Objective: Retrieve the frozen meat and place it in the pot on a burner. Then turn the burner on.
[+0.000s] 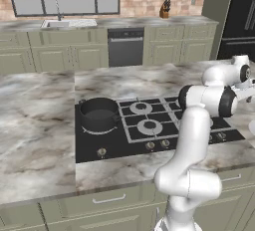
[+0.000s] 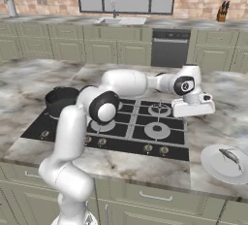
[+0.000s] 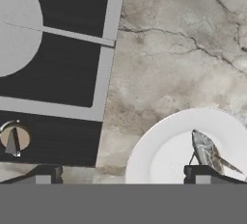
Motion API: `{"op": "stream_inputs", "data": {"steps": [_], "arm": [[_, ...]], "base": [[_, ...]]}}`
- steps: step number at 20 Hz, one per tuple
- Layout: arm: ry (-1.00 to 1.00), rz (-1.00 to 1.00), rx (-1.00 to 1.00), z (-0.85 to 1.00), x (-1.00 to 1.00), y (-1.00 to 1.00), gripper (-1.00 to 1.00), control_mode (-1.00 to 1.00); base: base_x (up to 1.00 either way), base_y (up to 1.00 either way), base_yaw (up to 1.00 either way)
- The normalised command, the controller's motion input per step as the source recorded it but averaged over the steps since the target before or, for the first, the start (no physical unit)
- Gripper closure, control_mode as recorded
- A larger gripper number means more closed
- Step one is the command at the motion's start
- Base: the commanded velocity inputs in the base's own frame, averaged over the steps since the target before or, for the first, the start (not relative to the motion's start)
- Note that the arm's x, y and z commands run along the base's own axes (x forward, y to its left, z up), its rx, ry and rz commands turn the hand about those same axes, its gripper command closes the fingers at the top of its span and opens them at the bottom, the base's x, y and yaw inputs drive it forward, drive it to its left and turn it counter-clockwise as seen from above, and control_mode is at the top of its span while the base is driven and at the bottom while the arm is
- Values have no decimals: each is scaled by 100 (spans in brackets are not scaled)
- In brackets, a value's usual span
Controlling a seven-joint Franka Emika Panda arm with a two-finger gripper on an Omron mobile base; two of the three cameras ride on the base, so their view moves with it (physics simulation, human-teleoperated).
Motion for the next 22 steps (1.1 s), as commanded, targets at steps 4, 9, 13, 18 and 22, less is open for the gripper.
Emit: {"op": "stream_inputs", "data": {"steps": [4, 9, 13, 18, 22], "arm": [[0, 3, 9, 0, -4, -42, -100, -100], [0, 1, 12, 0, -1, -48, -100, -100], [0, 2, 9, 0, -6, -46, -100, -100], [0, 3, 8, 0, -3, -51, -100, -100], [0, 3, 2, -14, -2, -31, -100, -100]], "base": [[0, 0, 0], [0, 0, 0], [0, 0, 0], [0, 0, 0], [0, 0, 0]]}}
